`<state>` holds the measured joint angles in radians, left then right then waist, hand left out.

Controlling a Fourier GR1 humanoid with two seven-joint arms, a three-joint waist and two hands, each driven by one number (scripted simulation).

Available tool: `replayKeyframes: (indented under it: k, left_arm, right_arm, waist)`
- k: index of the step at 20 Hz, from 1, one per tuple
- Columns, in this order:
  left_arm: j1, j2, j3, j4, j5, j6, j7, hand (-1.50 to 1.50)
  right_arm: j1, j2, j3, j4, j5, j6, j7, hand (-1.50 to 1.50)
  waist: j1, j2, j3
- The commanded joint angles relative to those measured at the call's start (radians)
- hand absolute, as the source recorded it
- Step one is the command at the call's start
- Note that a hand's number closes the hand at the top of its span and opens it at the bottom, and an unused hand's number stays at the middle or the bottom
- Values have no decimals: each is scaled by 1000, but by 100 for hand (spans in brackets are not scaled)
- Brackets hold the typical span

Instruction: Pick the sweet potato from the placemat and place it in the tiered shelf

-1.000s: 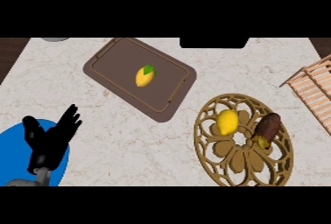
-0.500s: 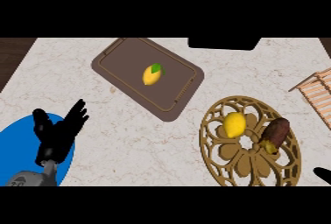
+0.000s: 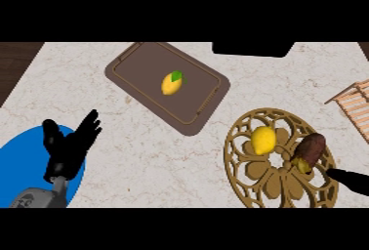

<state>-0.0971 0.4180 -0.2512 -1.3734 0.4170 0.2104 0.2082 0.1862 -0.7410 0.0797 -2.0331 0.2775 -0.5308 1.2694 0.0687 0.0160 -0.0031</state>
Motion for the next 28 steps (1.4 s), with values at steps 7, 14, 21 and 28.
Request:
replayKeyframes:
  k: [7,14,21,28]
  left_arm:
    - [34,-36,-8,18,-17,28,-1,0]
    - [45,-20,1,23,-30,19,1,0]
    - [50,-27,23,23,-25,11,-18,0]
    - [47,9,52,-7,-7,-7,46,0]
  right_arm:
    - [-151,93,68,220,91,57,219,-150]
    - [-291,209,79,347,186,105,219,-150]
    - [-335,364,92,481,327,119,219,-150]
    - [-411,461,19,569,457,205,219,-150]
  waist:
    - [-19,-4,-4]
    - [-27,-8,-4]
    - [-49,-14,-2]
    - [-60,-17,0]
